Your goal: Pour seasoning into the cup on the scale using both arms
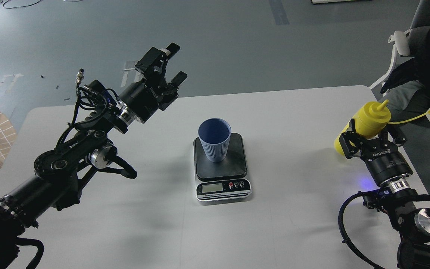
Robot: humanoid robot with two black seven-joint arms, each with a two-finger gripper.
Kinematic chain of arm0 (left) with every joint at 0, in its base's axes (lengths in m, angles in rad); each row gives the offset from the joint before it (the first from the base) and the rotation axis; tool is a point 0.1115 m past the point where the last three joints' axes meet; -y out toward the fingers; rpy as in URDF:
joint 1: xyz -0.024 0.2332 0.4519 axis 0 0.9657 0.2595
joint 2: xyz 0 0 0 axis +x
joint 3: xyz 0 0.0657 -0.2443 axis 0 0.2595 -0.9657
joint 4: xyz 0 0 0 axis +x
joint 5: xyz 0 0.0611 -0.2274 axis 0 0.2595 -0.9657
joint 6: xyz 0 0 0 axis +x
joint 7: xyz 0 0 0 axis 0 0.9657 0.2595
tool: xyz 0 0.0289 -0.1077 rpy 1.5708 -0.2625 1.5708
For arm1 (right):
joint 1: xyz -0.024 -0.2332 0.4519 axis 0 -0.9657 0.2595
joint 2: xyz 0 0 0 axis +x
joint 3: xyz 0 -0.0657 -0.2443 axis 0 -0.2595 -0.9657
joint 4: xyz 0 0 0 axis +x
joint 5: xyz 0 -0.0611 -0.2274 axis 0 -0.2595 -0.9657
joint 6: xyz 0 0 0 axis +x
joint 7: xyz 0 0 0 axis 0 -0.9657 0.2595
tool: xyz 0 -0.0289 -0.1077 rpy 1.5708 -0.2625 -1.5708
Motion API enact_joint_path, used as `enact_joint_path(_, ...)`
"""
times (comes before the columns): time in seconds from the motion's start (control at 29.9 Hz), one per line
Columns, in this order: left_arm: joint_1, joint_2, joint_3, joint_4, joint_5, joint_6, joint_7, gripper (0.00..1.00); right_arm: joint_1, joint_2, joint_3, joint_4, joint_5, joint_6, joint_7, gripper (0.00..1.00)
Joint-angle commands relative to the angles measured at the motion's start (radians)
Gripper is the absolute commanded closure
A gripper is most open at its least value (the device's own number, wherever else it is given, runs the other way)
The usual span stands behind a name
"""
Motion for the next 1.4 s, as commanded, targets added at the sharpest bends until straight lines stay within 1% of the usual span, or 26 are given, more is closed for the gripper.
enact_joint_path(0.0,-0.001,-0.001,0.0,0.0,0.001,0.0,0.0,0.02,-0.017,0.0,-0.002,-0.011,0.001,0.0,-0.001,0.86)
enact_joint_path(0.07,-0.001,-0.001,0.0,-0.002,0.001,0.0,0.0,0.02,-0.017,0.0,-0.002,-0.028,0.0,0.0,-0.001,0.81)
enact_joint_path(0.1,0.001,-0.001,0.0,-0.002,0.001,0.0,0.0,0.02,-0.018,0.0,-0.002,-0.04,0.001,0.0,-0.001,0.74)
enact_joint_path(0.13,0.001,0.003,0.0,-0.002,-0.001,0.0,0.0,0.02,-0.024,0.0,-0.002,-0.045,0.001,0.0,-0.001,0.65)
enact_joint_path(0.17,0.001,0.005,-0.001,-0.002,-0.001,0.0,0.0,0.02,-0.028,0.0,-0.002,-0.046,0.001,0.0,-0.001,0.61)
enact_joint_path(0.2,0.001,0.006,-0.001,-0.002,-0.001,0.0,0.0,0.02,-0.035,0.0,-0.003,-0.048,0.001,0.0,-0.001,0.43)
enact_joint_path(0.27,0.001,0.008,-0.001,-0.002,-0.001,-0.002,0.0,0.02,-0.044,0.0,-0.003,-0.048,0.001,0.0,-0.001,0.17)
enact_joint_path(0.3,0.001,0.014,-0.001,-0.002,-0.002,-0.002,0.0,0.02,-0.052,0.0,-0.005,-0.046,0.001,0.0,-0.001,0.06)
enact_joint_path(0.5,-0.001,0.031,-0.006,-0.003,-0.004,-0.003,0.0,0.02,-0.101,0.0,-0.006,-0.026,0.017,0.0,-0.001,0.01)
enact_joint_path(0.77,0.002,0.045,-0.009,-0.023,-0.005,-0.003,0.0,0.02,-0.265,0.0,-0.036,0.093,0.038,0.0,-0.001,0.0)
enact_joint_path(0.87,0.007,0.039,-0.01,-0.023,-0.002,-0.003,0.0,0.02,-0.384,0.0,-0.037,0.212,0.075,0.0,-0.001,0.0)
enact_joint_path(1.0,0.007,0.037,-0.017,-0.025,-0.002,-0.006,0.0,0.02,-0.529,0.0,-0.034,0.334,0.112,0.0,-0.001,0.0)
enact_joint_path(1.04,0.007,0.037,-0.018,-0.025,-0.002,-0.008,0.0,0.02,-0.547,-0.002,-0.029,0.345,0.121,0.0,-0.001,0.0)
enact_joint_path(1.1,0.007,0.04,-0.021,-0.025,-0.002,-0.011,0.0,0.02,-0.598,-0.043,0.003,0.357,0.135,0.0,-0.001,0.0)
enact_joint_path(1.14,0.007,0.04,-0.021,-0.025,-0.002,-0.011,0.0,0.02,-0.598,-0.043,0.003,0.357,0.135,0.0,-0.001,0.0)
enact_joint_path(1.17,0.007,0.042,-0.029,-0.025,-0.004,-0.012,0.0,0.02,-0.626,-0.07,0.047,0.36,0.129,0.0,-0.001,0.0)
enact_joint_path(1.3,0.007,0.045,-0.085,-0.032,-0.008,-0.016,0.0,0.02,-0.66,-0.222,0.245,0.378,0.133,0.0,-0.001,0.0)
enact_joint_path(1.34,0.007,0.046,-0.108,-0.038,-0.01,-0.017,0.0,0.02,-0.66,-0.285,0.315,0.382,0.135,0.0,-0.001,0.0)
enact_joint_path(1.37,0.007,0.046,-0.116,-0.038,-0.01,-0.019,0.0,0.02,-0.657,-0.319,0.348,0.379,0.133,0.0,-0.001,0.0)
